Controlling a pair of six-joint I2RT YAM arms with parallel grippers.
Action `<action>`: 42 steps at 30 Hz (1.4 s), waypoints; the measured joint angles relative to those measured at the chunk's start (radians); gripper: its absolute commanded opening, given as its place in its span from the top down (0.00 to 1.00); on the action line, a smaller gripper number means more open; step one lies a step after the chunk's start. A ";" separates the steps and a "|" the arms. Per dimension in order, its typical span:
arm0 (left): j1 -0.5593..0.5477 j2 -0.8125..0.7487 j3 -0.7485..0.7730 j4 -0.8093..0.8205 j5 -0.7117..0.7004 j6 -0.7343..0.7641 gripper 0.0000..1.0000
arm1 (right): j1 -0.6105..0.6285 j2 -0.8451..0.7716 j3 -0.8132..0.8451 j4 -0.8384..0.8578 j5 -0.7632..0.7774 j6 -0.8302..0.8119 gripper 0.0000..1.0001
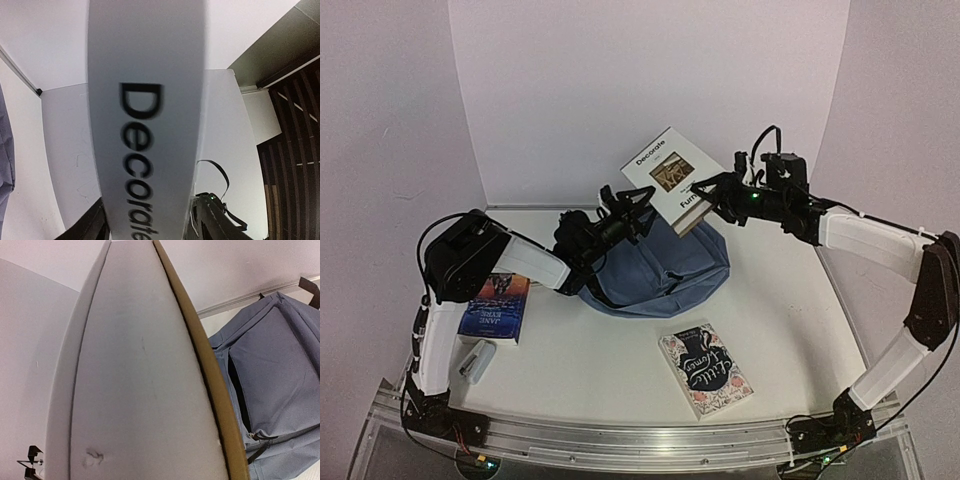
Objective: Pack the student bag
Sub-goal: Pick up the book from the center of the board.
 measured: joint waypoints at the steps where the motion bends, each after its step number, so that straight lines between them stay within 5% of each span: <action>1: -0.001 0.000 -0.003 0.005 0.003 0.002 0.25 | -0.003 0.000 0.002 -0.001 -0.001 -0.008 0.66; 6: -0.002 -0.009 -0.089 0.020 0.042 0.028 0.02 | -0.039 -0.008 0.004 -0.025 -0.021 -0.053 0.68; 13: 0.068 -0.086 -0.300 -0.033 0.231 0.112 0.00 | -0.096 -0.110 0.008 -0.137 -0.157 -0.151 0.72; 23: 0.212 -0.514 -0.257 -0.725 0.511 0.657 0.00 | -0.108 -0.220 0.015 -0.440 -0.303 -0.401 0.71; 30: 0.220 -0.597 -0.098 -1.107 0.700 0.989 0.00 | -0.109 -0.217 0.015 -0.582 -0.477 -0.516 0.71; 34: 0.219 -0.597 -0.098 -1.188 0.793 1.022 0.00 | -0.104 -0.199 0.015 -0.621 -0.569 -0.561 0.72; 42: 0.193 -0.597 -0.149 -1.088 0.937 0.936 0.02 | -0.062 -0.128 0.050 -0.693 -0.630 -0.637 0.72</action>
